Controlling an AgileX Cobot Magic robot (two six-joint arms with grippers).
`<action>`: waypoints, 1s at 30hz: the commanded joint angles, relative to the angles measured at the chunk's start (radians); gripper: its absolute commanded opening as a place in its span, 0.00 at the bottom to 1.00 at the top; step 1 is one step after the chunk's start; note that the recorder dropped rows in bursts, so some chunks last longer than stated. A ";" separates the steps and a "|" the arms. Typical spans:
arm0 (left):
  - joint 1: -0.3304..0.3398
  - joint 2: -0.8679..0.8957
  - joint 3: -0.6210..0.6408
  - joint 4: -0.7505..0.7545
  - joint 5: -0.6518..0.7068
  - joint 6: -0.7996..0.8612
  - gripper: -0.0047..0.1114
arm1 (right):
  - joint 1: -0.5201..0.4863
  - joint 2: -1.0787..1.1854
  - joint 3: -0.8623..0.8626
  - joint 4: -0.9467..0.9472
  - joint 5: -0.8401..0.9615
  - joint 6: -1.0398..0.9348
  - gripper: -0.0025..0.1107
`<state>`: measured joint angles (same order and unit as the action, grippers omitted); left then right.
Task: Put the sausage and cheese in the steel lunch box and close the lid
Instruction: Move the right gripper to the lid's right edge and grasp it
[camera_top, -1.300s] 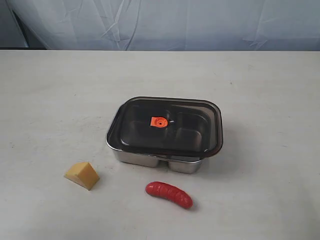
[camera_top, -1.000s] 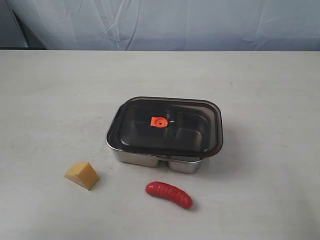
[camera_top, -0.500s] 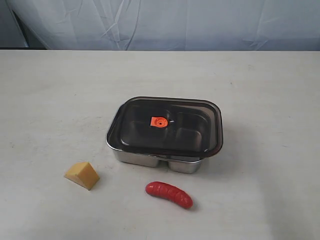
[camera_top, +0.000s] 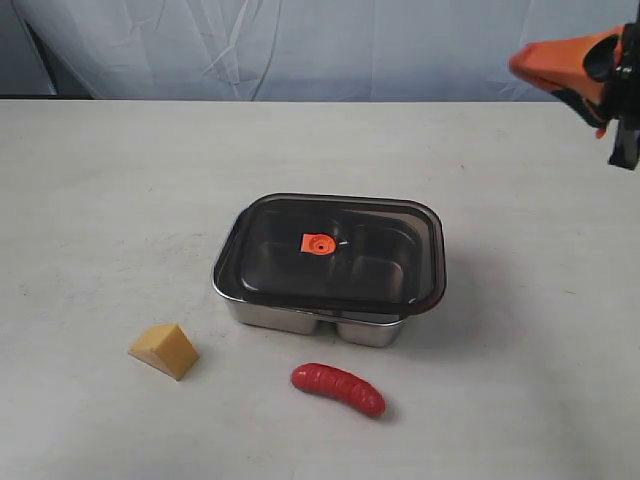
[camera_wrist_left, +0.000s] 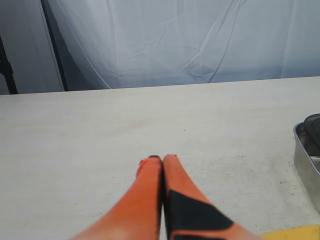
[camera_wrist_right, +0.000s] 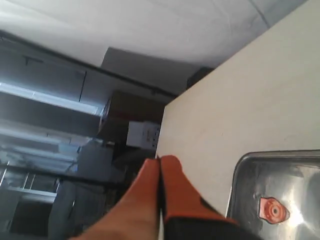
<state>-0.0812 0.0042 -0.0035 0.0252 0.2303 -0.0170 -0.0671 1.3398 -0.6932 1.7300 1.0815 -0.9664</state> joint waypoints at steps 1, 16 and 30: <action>0.001 -0.004 0.004 0.004 -0.005 0.001 0.04 | -0.006 0.256 -0.031 0.014 0.140 -0.169 0.15; 0.001 -0.004 0.004 0.004 -0.007 0.001 0.04 | -0.001 0.560 -0.031 -0.021 0.079 -0.279 0.42; 0.001 -0.004 0.004 0.004 -0.007 0.001 0.04 | 0.000 0.690 -0.031 0.005 0.140 -0.411 0.42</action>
<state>-0.0812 0.0042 -0.0035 0.0252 0.2303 -0.0170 -0.0671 2.0176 -0.7209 1.7119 1.1796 -1.3293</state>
